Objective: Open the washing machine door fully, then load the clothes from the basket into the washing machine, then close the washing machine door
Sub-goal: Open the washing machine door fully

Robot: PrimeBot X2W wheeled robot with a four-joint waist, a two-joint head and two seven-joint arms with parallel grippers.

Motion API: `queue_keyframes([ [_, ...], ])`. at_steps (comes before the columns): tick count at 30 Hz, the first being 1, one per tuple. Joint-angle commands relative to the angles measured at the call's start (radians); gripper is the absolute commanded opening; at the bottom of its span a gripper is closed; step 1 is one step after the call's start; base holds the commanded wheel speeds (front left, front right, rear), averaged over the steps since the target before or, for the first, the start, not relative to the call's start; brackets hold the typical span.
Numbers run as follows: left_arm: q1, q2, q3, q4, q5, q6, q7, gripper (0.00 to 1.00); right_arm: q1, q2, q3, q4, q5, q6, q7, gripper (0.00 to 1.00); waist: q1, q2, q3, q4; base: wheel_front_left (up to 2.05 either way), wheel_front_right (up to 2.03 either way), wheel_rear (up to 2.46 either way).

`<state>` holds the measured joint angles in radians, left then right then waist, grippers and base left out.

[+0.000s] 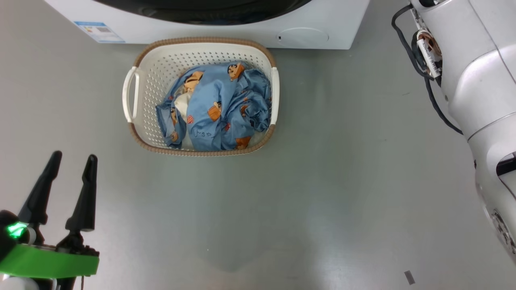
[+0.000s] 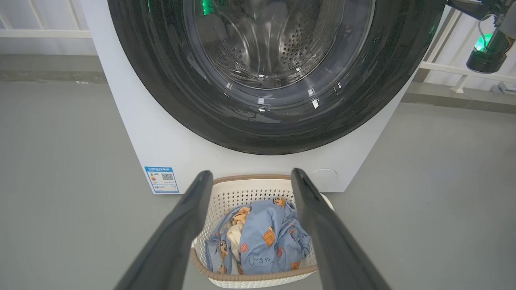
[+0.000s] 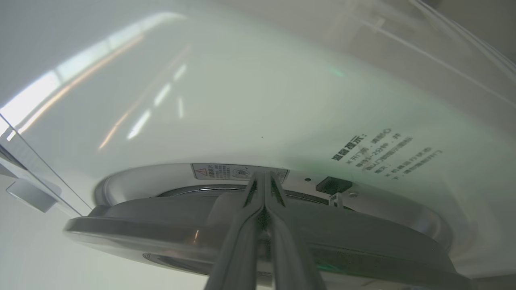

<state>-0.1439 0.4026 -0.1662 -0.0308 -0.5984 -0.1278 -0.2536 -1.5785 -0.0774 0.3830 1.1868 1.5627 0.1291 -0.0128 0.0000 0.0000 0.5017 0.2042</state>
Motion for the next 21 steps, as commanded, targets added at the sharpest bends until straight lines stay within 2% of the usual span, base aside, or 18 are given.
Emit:
queue_keyframes([
  [1,-0.028,0.047,0.040,-0.023,-0.006,-0.003,-0.008,1.00,-0.027,0.027,0.021,-0.017,0.019,0.002,-0.011,0.00,0.0000,0.0000,0.009,0.009,0.00,0.00,0.00],
  [17,-0.047,0.044,0.026,-0.024,-0.019,-0.003,-0.008,1.00,-0.086,0.027,0.207,0.049,0.183,0.002,-0.085,0.00,0.0000,0.0000,0.035,0.039,0.00,0.00,0.00],
  [21,-0.050,0.044,0.027,-0.021,-0.022,-0.003,-0.008,1.00,-0.088,0.027,0.252,0.050,0.226,0.002,-0.073,0.00,0.0000,0.0000,0.042,0.042,0.00,0.00,0.00],
])
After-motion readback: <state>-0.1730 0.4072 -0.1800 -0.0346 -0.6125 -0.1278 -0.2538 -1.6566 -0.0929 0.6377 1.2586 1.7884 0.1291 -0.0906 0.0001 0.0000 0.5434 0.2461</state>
